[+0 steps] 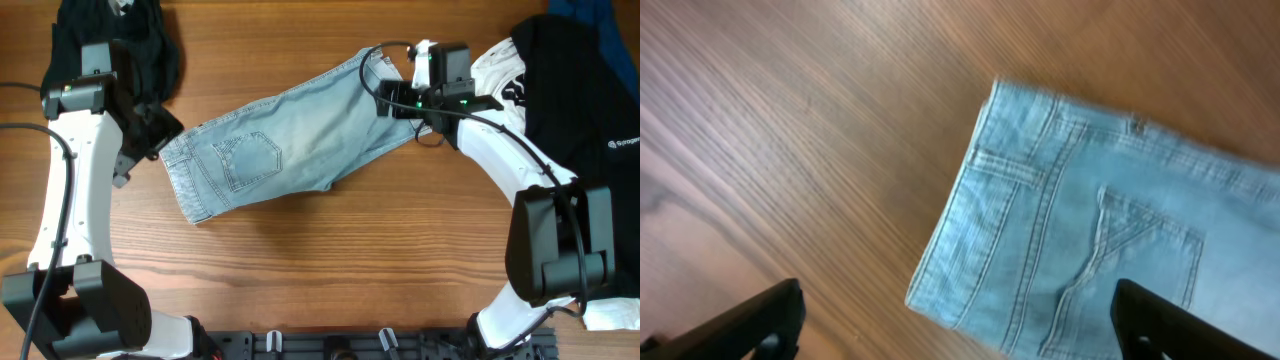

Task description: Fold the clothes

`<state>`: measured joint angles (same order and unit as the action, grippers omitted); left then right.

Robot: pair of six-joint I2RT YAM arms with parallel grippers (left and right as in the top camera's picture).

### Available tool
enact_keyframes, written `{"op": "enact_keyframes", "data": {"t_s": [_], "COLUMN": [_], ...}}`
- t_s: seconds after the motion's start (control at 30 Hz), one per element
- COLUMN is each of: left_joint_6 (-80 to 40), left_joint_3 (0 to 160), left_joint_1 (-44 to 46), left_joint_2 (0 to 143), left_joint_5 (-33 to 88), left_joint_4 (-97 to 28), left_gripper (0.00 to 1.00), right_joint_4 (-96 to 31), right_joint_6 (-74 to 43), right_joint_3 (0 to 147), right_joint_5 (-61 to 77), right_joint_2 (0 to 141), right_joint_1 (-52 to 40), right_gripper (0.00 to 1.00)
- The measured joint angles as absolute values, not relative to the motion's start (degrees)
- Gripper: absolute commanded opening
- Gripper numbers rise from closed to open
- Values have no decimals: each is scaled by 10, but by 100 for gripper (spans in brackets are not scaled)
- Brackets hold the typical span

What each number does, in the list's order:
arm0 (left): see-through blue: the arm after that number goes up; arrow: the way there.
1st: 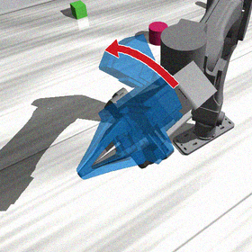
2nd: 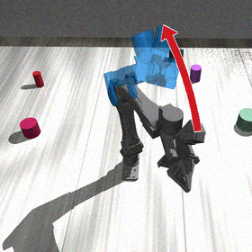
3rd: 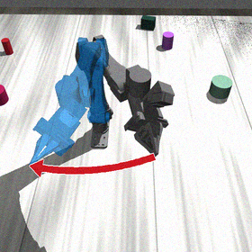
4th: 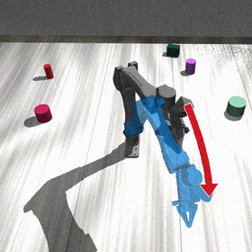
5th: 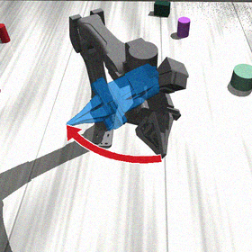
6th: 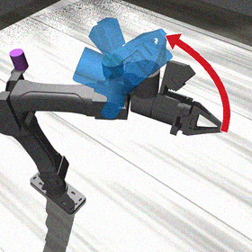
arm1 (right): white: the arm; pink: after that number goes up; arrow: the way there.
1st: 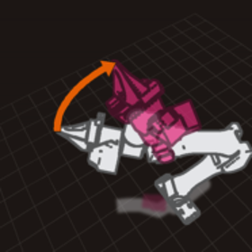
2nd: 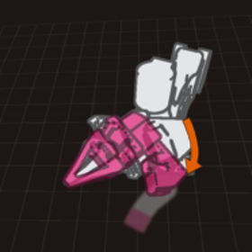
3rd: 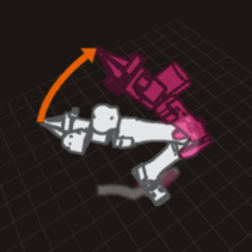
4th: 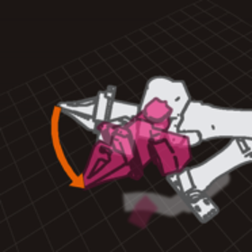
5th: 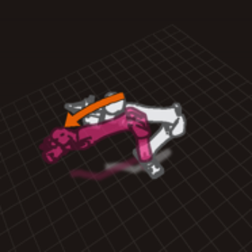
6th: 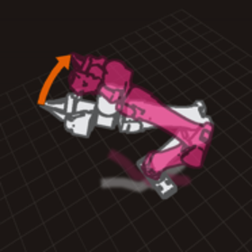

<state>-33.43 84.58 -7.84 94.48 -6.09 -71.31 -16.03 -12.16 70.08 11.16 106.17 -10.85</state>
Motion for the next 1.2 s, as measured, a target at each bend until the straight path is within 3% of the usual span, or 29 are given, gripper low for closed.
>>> {"op": "enact_keyframes", "data": {"t_s": [0.3, 0.33, 0.37, 0.47, 0.57, 0.77, 0.8, 0.83, 0.9, 0.97, 1.03, 1.2], "left_joint_6": [-326, -326, -326, -326, -324, -321, -320, -320, -320, -320, -320, -323], "left_joint_3": [846, 846, 846, 846, 846, 846, 845, 846, 846, 845, 840, 783], "left_joint_1": [-75, -75, -75, -75, -75, -75, -75, -75, -75, -75, -75, -75], "left_joint_2": [949, 949, 949, 949, 950, 950, 950, 950, 950, 950, 950, 950], "left_joint_5": [-44, -44, -44, -44, -44, -43, -43, -43, -43, -43, -44, -19], "left_joint_4": [-711, -710, -706, -701, -700, -701, -701, -702, -703, -703, -701, -696], "left_gripper": [87, 87, 87, 84, 75, 64, 64, 64, 64, 64, 67, 83], "right_joint_4": [-163, -150, -138, -86, -91, -288, -302, -306, -305, -303, -308, -394], "right_joint_6": [-155, -160, -166, -178, -184, -193, -194, -197, -197, -196, -190, -112], "right_joint_3": [678, 678, 677, 676, 676, 684, 682, 671, 656, 655, 658, 742], "right_joint_5": [116, 116, 115, 114, 106, 61, 51, 41, 29, 27, 34, 84], "right_joint_2": [1114, 1129, 1139, 1146, 1146, 1075, 1074, 1075, 1075, 1075, 1074, 1052], "right_joint_1": [-126, -132, -136, -137, -136, -124, -124, -124, -124, -125, -125, -124], "right_gripper": [65, 58, 38, 4, 4, 4, 32, 72, 93, 99, 100, 99]}}
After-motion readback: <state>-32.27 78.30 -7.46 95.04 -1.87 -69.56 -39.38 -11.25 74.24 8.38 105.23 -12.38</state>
